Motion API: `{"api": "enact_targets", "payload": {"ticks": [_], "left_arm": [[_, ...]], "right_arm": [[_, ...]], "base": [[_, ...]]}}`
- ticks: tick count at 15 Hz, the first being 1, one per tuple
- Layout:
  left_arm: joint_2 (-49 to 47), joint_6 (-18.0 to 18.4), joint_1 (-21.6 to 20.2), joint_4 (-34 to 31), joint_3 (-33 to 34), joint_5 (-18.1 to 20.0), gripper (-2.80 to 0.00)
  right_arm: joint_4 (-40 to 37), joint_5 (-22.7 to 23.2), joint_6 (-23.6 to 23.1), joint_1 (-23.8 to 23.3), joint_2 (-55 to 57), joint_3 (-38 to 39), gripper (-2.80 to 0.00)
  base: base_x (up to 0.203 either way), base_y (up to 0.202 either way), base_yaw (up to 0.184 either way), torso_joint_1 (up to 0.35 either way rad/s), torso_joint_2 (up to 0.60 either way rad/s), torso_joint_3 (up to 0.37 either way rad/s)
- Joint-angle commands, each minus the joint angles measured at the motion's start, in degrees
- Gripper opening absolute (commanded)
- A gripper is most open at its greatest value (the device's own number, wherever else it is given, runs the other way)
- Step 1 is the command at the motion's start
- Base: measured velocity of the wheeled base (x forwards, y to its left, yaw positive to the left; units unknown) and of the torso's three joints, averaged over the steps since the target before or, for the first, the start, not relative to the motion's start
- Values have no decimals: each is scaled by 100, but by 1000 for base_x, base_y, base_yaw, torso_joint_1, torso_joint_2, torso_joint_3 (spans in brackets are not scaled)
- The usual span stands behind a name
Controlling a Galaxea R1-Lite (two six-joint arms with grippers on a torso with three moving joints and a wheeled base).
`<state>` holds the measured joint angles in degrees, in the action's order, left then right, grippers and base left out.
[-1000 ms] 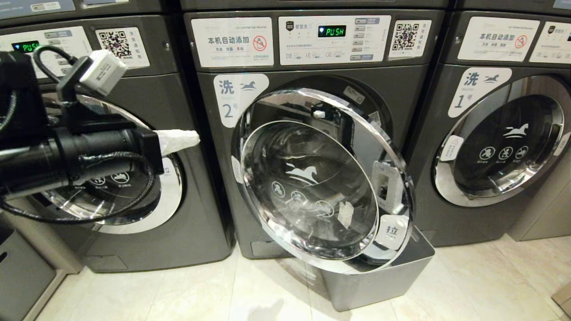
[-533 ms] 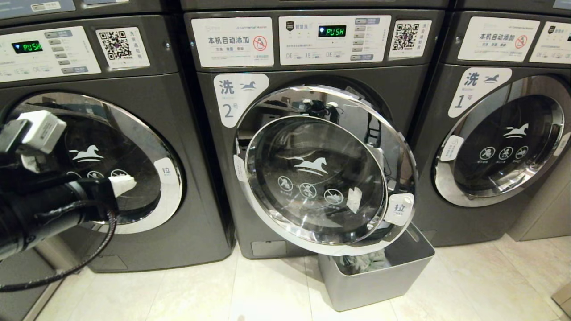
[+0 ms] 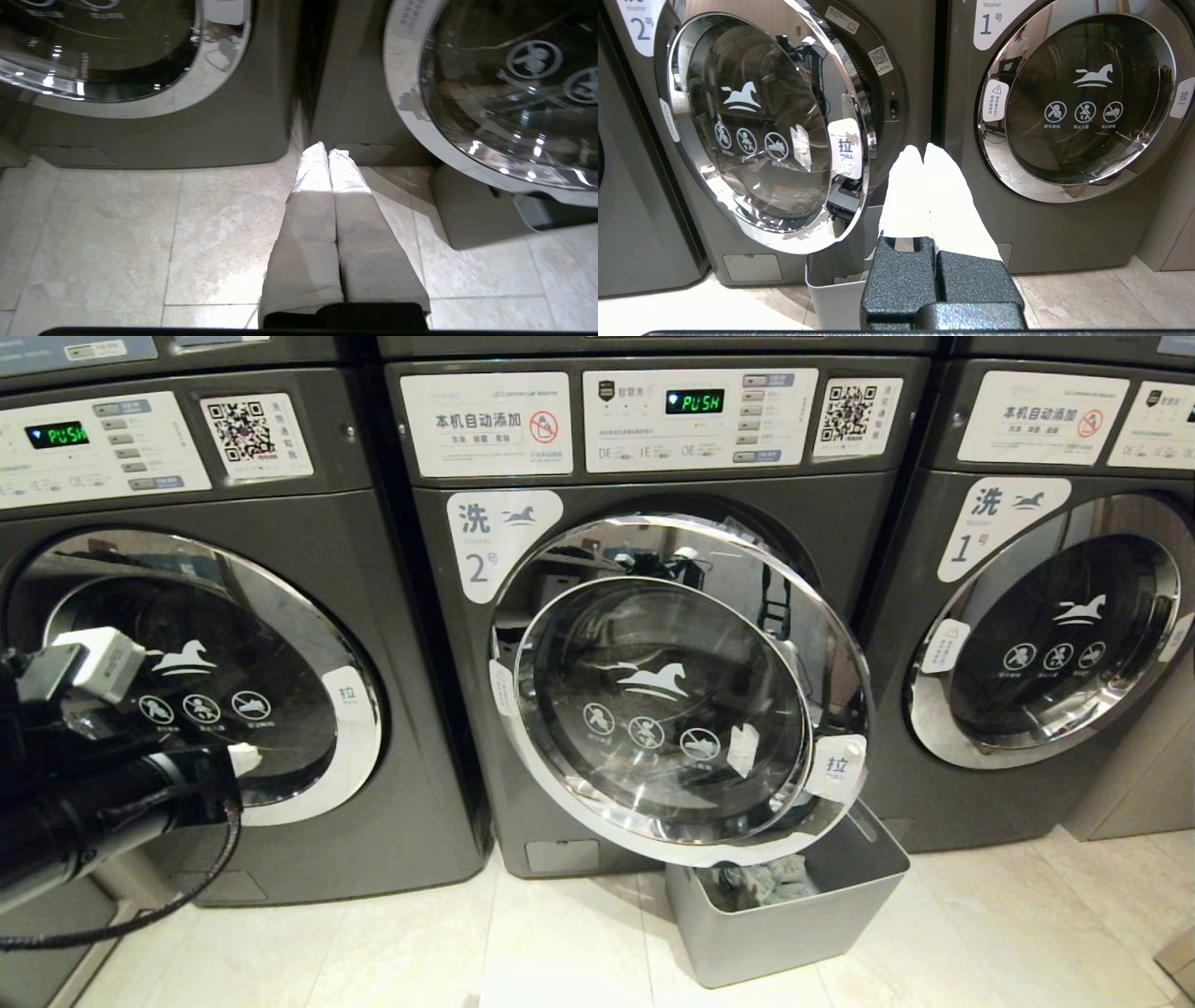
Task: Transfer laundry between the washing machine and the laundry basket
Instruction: Close the washing machine door with the left hand
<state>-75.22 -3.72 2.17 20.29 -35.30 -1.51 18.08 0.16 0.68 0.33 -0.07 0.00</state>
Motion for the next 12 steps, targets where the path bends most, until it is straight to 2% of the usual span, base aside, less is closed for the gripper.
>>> {"api": "enact_targets", "payload": {"ticks": [1, 4, 7, 12], "left_arm": [[-213, 229, -461, 227, 163, 60, -280], [32, 295, -480, 193, 423, 218, -280], [-142, 301, -490, 193, 341, 686, -280], [-373, 267, -519, 374, 268, 731, -280]], "right_arm": [[11, 2, 2, 2, 7, 229, -280], [4, 2, 2, 2, 7, 229, -280], [11, 2, 2, 2, 7, 229, -280], [11, 2, 2, 2, 7, 229, -280]], "base": [[0, 0, 0, 0, 0, 0], [0, 0, 0, 0, 0, 0], [0, 0, 0, 0, 0, 0], [0, 0, 0, 0, 0, 0]]}}
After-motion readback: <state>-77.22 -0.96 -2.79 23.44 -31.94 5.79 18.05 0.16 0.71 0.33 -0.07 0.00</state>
